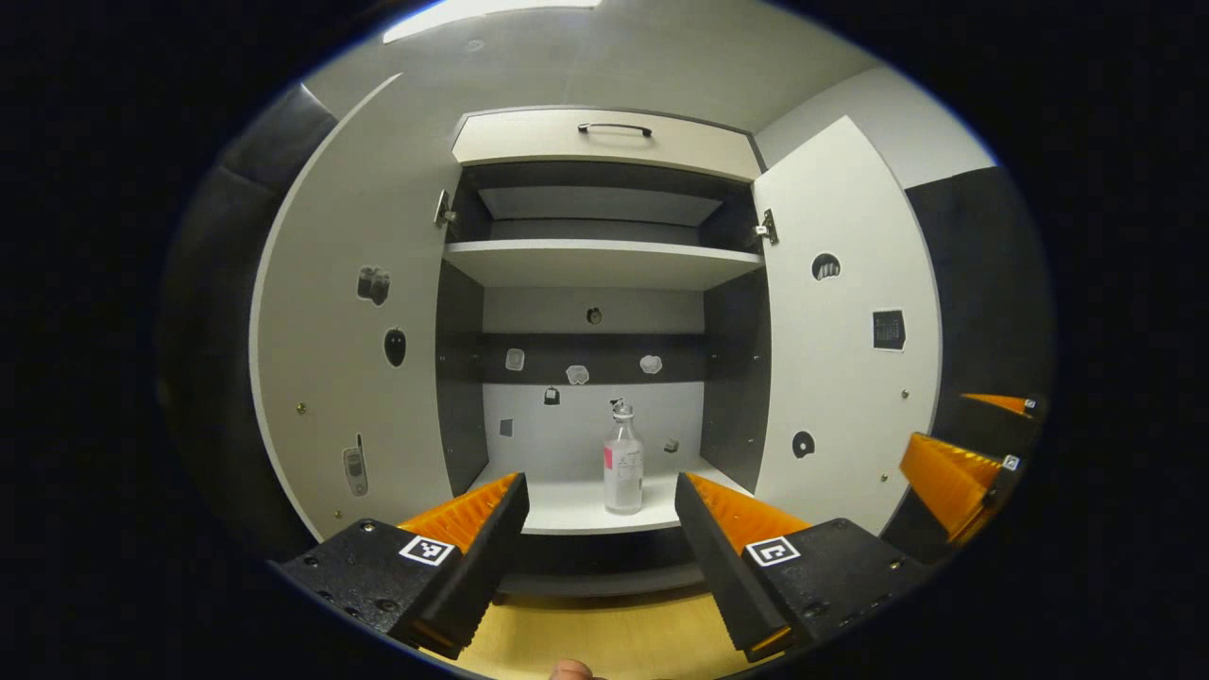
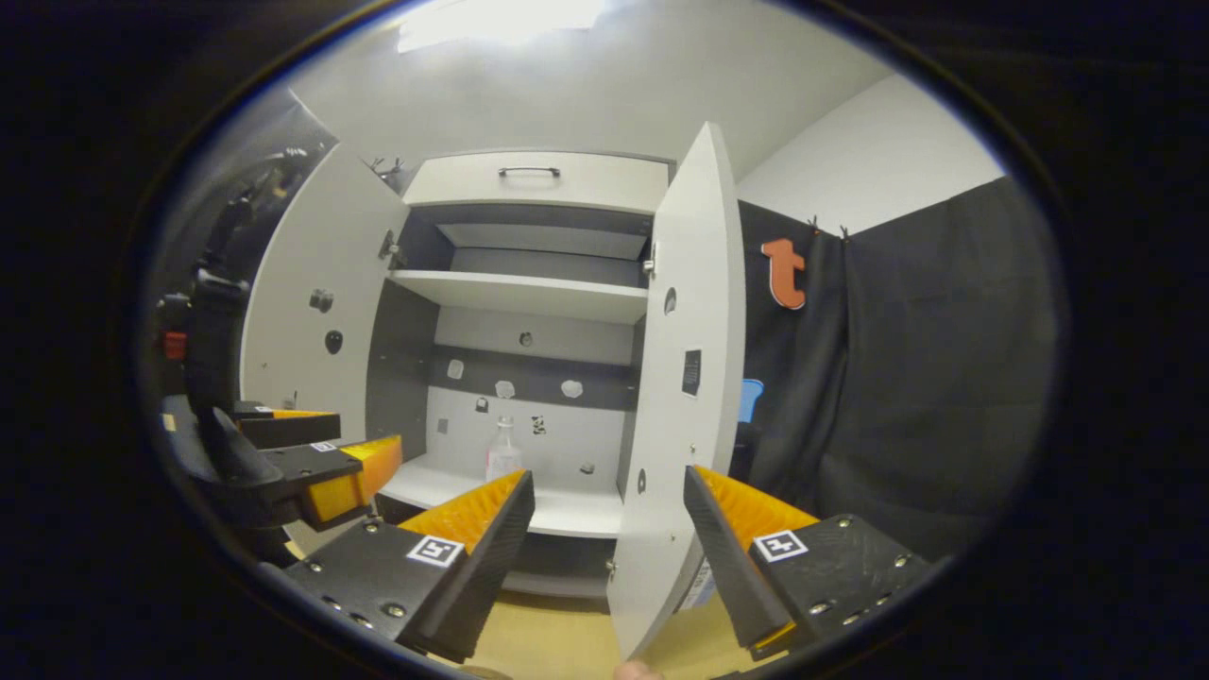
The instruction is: Grasp the bottle in the cabinet with the left hand and place it on the coaster, then close the right door with the right hand and the left door with the left hand.
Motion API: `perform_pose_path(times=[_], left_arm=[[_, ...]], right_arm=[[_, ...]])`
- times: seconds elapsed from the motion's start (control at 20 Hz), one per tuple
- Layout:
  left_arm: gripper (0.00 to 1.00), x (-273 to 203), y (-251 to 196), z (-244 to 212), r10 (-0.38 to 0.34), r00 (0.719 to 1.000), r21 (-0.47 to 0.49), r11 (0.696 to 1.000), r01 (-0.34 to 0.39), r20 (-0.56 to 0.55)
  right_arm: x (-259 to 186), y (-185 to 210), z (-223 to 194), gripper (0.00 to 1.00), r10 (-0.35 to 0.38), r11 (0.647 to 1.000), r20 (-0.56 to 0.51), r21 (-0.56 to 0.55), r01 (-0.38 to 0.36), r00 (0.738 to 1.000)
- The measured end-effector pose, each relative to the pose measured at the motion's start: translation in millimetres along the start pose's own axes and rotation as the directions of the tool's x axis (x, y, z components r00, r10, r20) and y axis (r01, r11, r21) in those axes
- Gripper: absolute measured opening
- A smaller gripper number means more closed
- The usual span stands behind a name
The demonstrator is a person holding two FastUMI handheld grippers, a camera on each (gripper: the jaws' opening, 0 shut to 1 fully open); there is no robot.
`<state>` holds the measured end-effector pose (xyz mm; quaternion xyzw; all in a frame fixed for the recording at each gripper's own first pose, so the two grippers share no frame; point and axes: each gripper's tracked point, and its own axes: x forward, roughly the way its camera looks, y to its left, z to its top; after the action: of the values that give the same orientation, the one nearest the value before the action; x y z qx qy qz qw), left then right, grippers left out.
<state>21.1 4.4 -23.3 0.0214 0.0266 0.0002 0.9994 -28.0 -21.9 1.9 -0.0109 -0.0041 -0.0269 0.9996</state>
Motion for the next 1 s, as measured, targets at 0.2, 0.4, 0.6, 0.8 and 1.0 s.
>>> perform_pose_path(times=[0.2, 0.4, 0.6, 0.8, 1.0], left_arm=[[0.96, 39.6, 0.9, 3.5, -0.008, 1.0, -0.005, 1.0, 0.008, 0.018], [0.96, 91.3, 10.3, 0.7, 0.012, 0.999, 0.01, 1.0, -0.012, 0.032], [1.0, 141.6, 7.0, -15.7, 0.004, 1.0, 0.004, 1.0, -0.004, 0.007], [0.96, 190.7, -3.6, -41.9, -0.022, 0.999, -0.014, 1.0, 0.021, -0.044], [0.96, 231.6, -8.7, -71.0, -0.02, 0.995, -0.012, 1.0, 0.019, -0.101]], right_arm=[[-9.5, -22.2, 1.0, 0.96, -0.059, 0.998, 0.006, -0.005, 0.059, 0.998], [-19.4, -48.7, -1.5, 0.96, -0.137, 0.99, 0.008, -0.02, 0.137, 0.991], [-30.4, -79.1, -2.3, 0.96, -0.24, 0.97, 0.011, -0.039, 0.24, 0.971], [-43.2, -110.0, -4.0, 0.93, -0.351, 0.934, 0.011, -0.063, 0.351, 0.936], [-51.4, -132.3, -8.0, 0.96, -0.434, 0.898, 0.0, -0.082, 0.432, 0.901]])
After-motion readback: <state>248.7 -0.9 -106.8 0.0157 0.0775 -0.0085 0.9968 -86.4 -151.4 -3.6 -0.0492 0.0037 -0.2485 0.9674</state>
